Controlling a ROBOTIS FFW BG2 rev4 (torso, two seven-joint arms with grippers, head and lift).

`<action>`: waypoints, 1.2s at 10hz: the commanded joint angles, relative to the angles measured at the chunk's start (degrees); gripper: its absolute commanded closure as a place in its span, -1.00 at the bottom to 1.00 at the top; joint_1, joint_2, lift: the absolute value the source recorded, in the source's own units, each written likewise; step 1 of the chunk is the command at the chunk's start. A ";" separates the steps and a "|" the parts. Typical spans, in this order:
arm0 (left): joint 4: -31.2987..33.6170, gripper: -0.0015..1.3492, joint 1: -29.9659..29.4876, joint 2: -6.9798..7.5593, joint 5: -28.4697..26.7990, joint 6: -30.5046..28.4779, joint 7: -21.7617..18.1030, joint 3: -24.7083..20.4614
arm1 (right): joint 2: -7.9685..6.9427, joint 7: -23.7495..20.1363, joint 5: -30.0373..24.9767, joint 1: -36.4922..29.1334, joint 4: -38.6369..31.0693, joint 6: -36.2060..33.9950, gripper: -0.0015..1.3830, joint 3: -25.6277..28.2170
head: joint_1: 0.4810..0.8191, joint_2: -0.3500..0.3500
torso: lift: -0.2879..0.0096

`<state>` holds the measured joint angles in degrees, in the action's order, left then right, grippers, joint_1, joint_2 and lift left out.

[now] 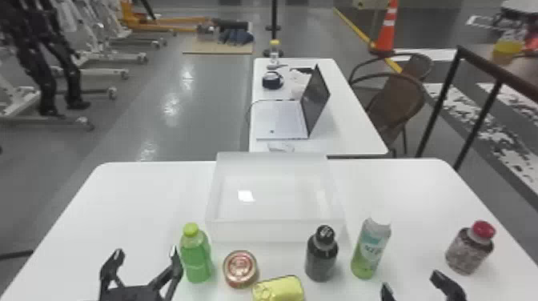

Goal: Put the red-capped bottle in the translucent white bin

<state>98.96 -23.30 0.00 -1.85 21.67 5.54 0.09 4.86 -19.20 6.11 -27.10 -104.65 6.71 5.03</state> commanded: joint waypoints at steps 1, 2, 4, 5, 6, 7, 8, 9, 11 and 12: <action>-0.17 -0.56 0.09 -0.15 0.18 0.21 0.00 0.00 | 0.15 0.04 -0.67 -0.15 1.64 1.73 -0.75 1.38 | -0.60 0.00 | 0.26; -0.17 -0.56 0.18 -0.15 0.18 0.30 0.00 0.00 | 0.15 0.04 -0.84 -0.23 2.61 2.34 -0.75 2.17 | -0.60 0.00 | 0.26; -0.35 -0.56 0.18 -0.15 0.36 0.47 0.00 0.00 | 0.06 -0.05 0.13 -0.32 4.28 2.87 -0.75 3.67 | -0.60 0.00 | 0.26; -0.70 -0.56 0.36 -0.15 0.53 0.83 0.00 0.09 | -0.03 -0.14 0.65 -0.32 5.16 3.66 -0.75 4.72 | -0.60 0.00 | 0.26; -1.49 -0.56 0.62 -0.15 1.06 1.70 0.00 0.26 | -0.03 -0.40 -0.05 -0.23 5.25 4.45 -0.75 5.86 | -0.60 0.00 | 0.26; -1.84 -0.56 0.80 -0.15 1.24 2.14 0.00 0.26 | -0.21 -0.40 -1.02 -0.23 5.25 4.89 -0.75 7.01 | -0.60 0.00 | 0.26; -1.93 -0.56 0.80 -0.15 1.41 2.32 0.00 0.35 | -1.17 -0.40 -2.86 -0.23 5.16 5.68 -0.75 8.85 | -0.60 0.00 | 0.26; -2.02 -0.56 0.80 -0.15 1.41 2.58 0.00 0.35 | -2.93 -0.40 -5.59 -0.32 4.90 6.56 -0.75 11.49 | -0.60 0.00 | 0.26; -2.19 -0.56 0.88 -0.15 1.59 2.76 0.00 0.44 | -4.92 -0.40 -7.87 0.21 6.21 8.41 -0.75 16.94 | -0.60 0.00 | 0.26; -2.28 -0.56 0.88 -0.15 1.68 2.85 0.00 0.44 | -4.92 -0.49 -7.26 1.08 8.41 9.55 -0.75 19.22 | -0.60 0.00 | 0.26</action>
<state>96.75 -22.40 0.00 -0.25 24.50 5.54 0.48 0.06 -19.65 -1.34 -26.44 -97.29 15.68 22.99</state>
